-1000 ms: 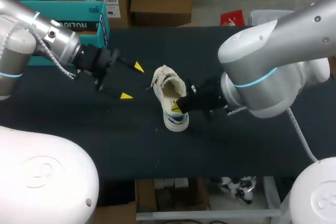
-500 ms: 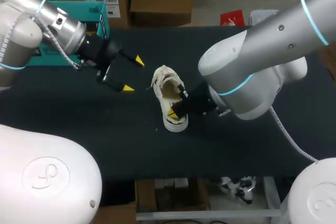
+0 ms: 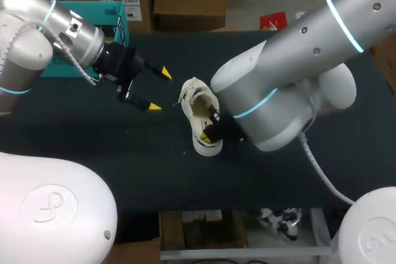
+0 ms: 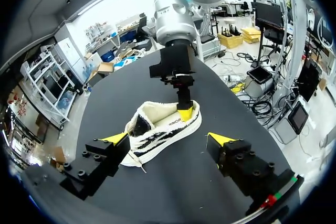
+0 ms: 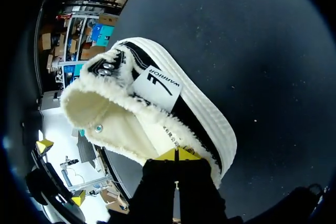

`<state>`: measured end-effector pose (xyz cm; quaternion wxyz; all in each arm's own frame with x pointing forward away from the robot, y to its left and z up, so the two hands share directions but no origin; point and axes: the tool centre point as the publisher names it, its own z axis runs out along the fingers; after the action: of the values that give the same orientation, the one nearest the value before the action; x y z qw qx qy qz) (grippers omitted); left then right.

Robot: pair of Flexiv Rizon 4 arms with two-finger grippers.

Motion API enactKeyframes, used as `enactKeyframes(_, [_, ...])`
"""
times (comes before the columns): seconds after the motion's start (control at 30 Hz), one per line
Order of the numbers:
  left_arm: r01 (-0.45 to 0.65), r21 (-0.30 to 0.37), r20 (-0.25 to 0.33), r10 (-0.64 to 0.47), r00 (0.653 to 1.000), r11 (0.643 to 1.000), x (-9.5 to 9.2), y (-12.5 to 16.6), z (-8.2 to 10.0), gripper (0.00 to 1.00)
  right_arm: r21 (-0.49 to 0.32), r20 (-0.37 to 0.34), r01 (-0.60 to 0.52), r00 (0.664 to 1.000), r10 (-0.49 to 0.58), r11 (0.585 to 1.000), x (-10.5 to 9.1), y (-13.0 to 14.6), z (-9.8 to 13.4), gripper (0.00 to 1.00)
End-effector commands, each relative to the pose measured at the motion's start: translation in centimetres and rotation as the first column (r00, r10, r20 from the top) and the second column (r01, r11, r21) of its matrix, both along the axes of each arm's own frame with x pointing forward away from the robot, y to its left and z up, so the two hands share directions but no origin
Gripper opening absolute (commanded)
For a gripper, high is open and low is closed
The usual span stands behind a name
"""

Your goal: Open the shoe tongue, take the insole out of the shoe, put the insole back into the shoe, and pack the shoe into the shoebox

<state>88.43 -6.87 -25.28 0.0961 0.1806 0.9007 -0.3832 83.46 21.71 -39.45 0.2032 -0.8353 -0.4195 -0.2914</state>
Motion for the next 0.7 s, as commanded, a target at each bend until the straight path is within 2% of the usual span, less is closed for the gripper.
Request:
enactKeyframes(0.03, [0.0,-0.001,0.0,0.0,1.0,1.0,0.0,0.0,-0.1,1.0,0.054,0.06,-0.012,0.998,0.009,0.998,-1.4,-1.4,2.9,0.0])
enactKeyframes(0.13, [0.0,-0.001,0.0,0.0,1.0,1.0,0.0,0.0,-0.1,1.0,0.115,0.103,-0.06,0.993,0.049,0.992,-1.7,-2.4,4.4,0.0])
enactKeyframes(0.23, [0.0,-0.001,0.0,0.0,1.0,1.0,0.0,0.0,-0.1,1.0,0.139,0.121,-0.101,0.989,0.084,0.985,-1.4,-3.2,5.3,0.0])
enactKeyframes(0.3, [-0.045,0.028,-0.045,0.046,0.998,0.999,0.0,-0.5,-0.2,1.0,0.145,0.131,-0.132,0.985,0.113,0.981,-1.1,-3.5,5.6,0.0])
enactKeyframes(0.37, [-0.104,0.074,-0.1,0.112,0.989,0.992,0.0,-0.9,-0.2,1.0,0.141,0.141,-0.185,0.976,0.165,0.973,-0.7,-3.7,5.8,0.0])
enactKeyframes(0.43, [-0.179,0.155,-0.101,0.196,0.975,0.972,0.1,-1.1,-0.1,1.0,0.133,0.139,-0.235,0.966,0.216,0.963,-0.3,-4.0,6.0,0.0])
enactKeyframes(0.47, [-0.219,0.212,-0.075,0.239,0.968,0.952,0.1,-1.1,-0.1,1.0,0.126,0.131,-0.26,0.961,0.244,0.957,-0.1,-4.1,6.0,0.0])
enactKeyframes(0.5, [-0.282,0.281,0.001,0.294,0.956,0.917,0.1,-1.2,-0.2,1.0,0.128,0.12,-0.285,0.955,0.271,0.95,0.1,-4.2,6.1,0.0])
enactKeyframes(0.53, [-0.282,0.281,0.001,0.294,0.956,0.917,0.1,-1.2,-0.2,1.0,0.132,0.109,-0.3,0.952,0.287,0.945,0.3,-4.4,6.4,0.2])
enactKeyframes(0.57, [-0.282,0.281,0.001,0.294,0.956,0.917,0.1,-1.2,-0.2,1.0,0.158,0.092,-0.318,0.947,0.307,0.935,0.6,-4.6,6.7,1.0])
enactKeyframes(0.7, [-0.282,0.281,0.001,0.294,0.956,0.917,0.1,-1.2,-0.2,1.0,0.158,0.092,-0.318,0.947,0.307,0.935,0.6,-4.6,6.7,1.0])
